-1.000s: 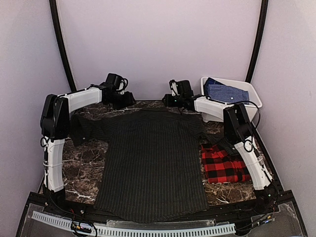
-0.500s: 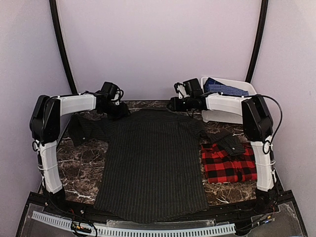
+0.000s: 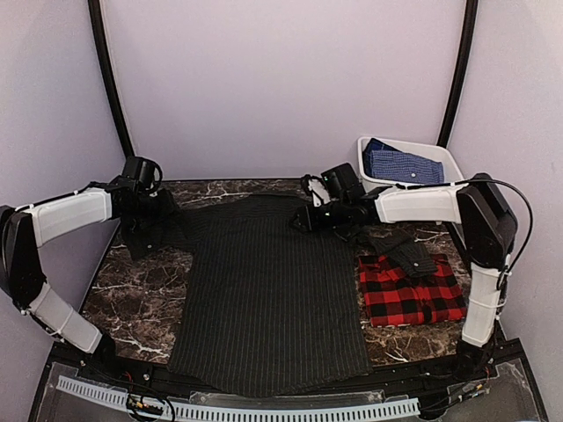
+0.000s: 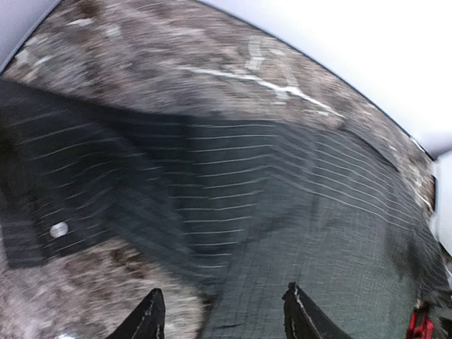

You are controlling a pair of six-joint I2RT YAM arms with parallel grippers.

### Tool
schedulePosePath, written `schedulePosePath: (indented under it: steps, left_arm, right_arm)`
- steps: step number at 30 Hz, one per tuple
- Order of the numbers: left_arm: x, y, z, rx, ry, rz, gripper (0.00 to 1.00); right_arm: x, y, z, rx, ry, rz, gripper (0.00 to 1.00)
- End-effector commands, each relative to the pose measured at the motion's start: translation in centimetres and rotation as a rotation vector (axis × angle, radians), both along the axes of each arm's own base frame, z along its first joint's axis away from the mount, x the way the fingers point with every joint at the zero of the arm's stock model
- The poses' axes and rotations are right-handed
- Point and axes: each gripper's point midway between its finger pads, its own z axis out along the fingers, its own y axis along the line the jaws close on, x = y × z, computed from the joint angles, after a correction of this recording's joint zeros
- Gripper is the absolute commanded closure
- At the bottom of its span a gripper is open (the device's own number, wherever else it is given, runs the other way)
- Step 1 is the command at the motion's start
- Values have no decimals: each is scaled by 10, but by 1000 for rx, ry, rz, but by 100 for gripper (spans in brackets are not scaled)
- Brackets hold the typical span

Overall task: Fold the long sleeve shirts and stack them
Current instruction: Pick up the sleeve from the corner of the board.

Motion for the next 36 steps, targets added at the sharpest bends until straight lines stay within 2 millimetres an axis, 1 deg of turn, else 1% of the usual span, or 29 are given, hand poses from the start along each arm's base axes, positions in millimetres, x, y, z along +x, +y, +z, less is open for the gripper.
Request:
schedulePosePath:
  steps: [1, 4, 7, 8, 9, 10, 11, 12, 13, 15, 18, 19, 21, 25, 29, 31, 32, 33, 34, 35, 36]
  left_arm:
    - [-20, 48, -13, 20, 28, 177, 45]
    - [-26, 71, -27, 29, 60, 250, 47]
    - [-33, 102, -42, 77, 106, 358, 50]
    - [-35, 108, -49, 83, 128, 382, 51]
    - [-38, 118, -54, 91, 143, 413, 51]
    - [-40, 123, -61, 95, 165, 430, 52]
    - [-43, 131, -65, 104, 175, 455, 52]
    - [-44, 134, -71, 115, 193, 459, 52]
    - [-45, 141, -73, 123, 201, 480, 52]
    - [-44, 148, -82, 124, 222, 492, 52]
    - [-41, 151, -97, 121, 256, 484, 50]
    - [-39, 150, -103, 117, 266, 478, 47]
    - [-37, 150, -113, 103, 287, 469, 46]
    - [-37, 153, -128, 113, 326, 476, 45]
    - [-39, 150, -142, 100, 358, 475, 46]
    - [-40, 150, -145, 95, 362, 477, 52]
    - [-40, 150, -146, 95, 362, 477, 60]
    - [-40, 150, -145, 94, 360, 478, 64]
    - [-39, 151, -144, 98, 358, 483, 75]
    - [-39, 152, -142, 101, 354, 484, 80]
    - [-38, 153, -137, 109, 342, 490, 88]
  right_arm:
    - [-1, 5, 55, 106, -133, -4, 50]
    - [-7, 6, 63, 114, -145, 4, 50]
    - [-11, 6, 66, 119, -147, 9, 50]
    - [-12, 6, 66, 121, -146, 14, 50]
    - [-13, 7, 66, 121, -144, 16, 51]
    - [-15, 7, 66, 119, -142, 18, 51]
    - [-16, 6, 65, 118, -141, 19, 51]
    - [-17, 6, 66, 118, -141, 20, 51]
    - [-18, 5, 67, 120, -143, 20, 51]
    - [-19, 4, 68, 124, -146, 20, 51]
    - [-19, 4, 70, 131, -149, 21, 51]
    - [-20, 4, 70, 133, -147, 22, 51]
    - [-21, 5, 70, 135, -147, 26, 51]
    - [-24, 3, 69, 134, -145, 28, 51]
    - [-26, -1, 68, 130, -148, 22, 52]
    - [-26, -1, 69, 133, -147, 23, 52]
    - [-27, 0, 68, 135, -145, 24, 52]
    - [-27, -1, 69, 138, -145, 22, 52]
    - [-28, 0, 68, 141, -143, 24, 52]
    - [-28, 0, 69, 143, -143, 25, 53]
    - [-29, 1, 70, 145, -143, 27, 53]
